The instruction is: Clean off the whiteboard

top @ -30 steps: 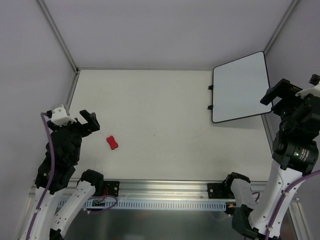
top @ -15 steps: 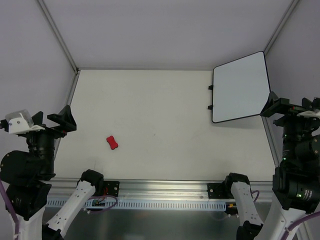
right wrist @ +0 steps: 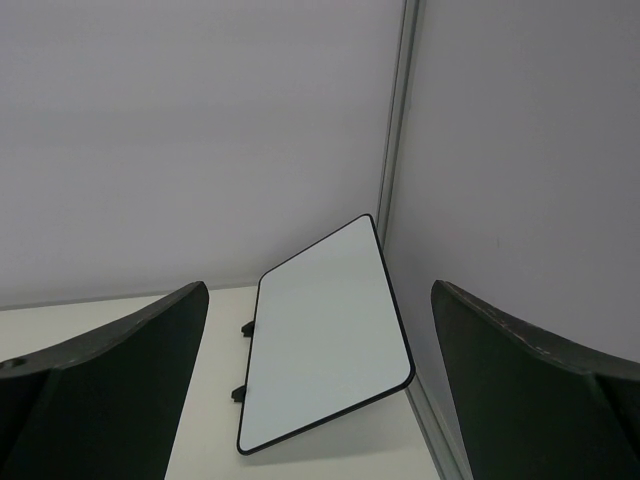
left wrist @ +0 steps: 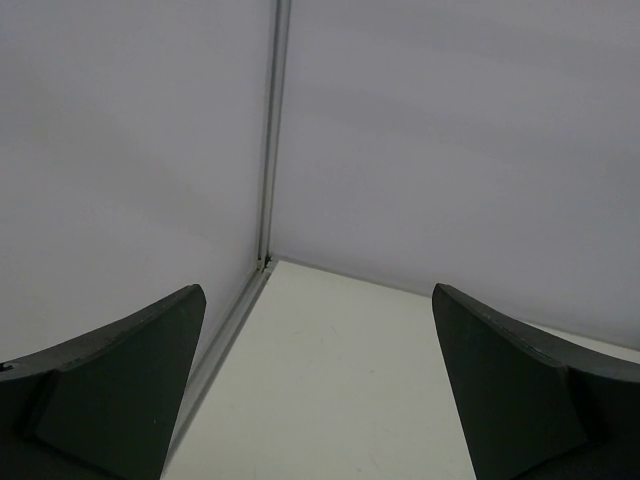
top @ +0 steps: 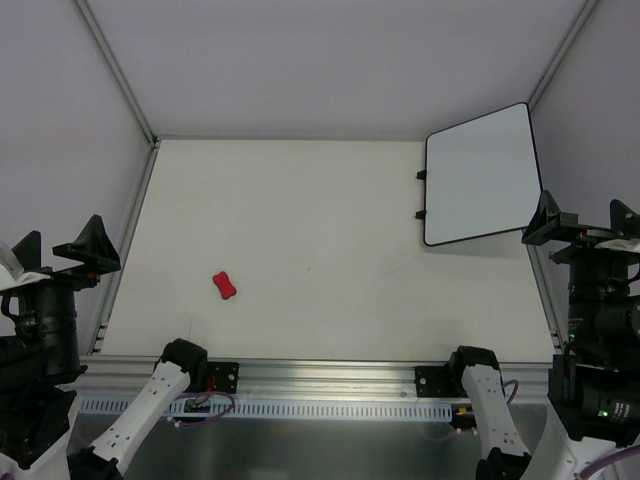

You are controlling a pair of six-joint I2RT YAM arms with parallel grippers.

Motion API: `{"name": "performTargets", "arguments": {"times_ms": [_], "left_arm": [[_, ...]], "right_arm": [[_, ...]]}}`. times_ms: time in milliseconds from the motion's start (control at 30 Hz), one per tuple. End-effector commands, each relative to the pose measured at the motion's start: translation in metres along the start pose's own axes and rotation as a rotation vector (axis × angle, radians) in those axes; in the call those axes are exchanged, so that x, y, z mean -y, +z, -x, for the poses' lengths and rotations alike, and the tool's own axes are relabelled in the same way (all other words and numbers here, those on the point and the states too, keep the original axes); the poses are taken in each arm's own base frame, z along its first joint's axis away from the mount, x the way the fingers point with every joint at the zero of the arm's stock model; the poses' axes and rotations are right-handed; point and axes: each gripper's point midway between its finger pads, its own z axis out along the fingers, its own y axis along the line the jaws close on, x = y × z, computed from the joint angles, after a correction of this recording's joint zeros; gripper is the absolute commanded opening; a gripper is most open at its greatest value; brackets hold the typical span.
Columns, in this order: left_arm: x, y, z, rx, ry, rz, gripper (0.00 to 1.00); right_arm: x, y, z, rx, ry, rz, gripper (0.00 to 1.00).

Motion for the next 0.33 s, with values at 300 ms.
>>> {"name": "performTargets", "arguments": {"times_ms": [300], "left_arm": [[-0.0056, 0.0003, 0.0104, 0.017, 0.016, 0.009, 0.99]], "right_arm": [[-0.0049, -0.0058, 0.0272, 0.088, -0.014, 0.038, 0.99]]}}
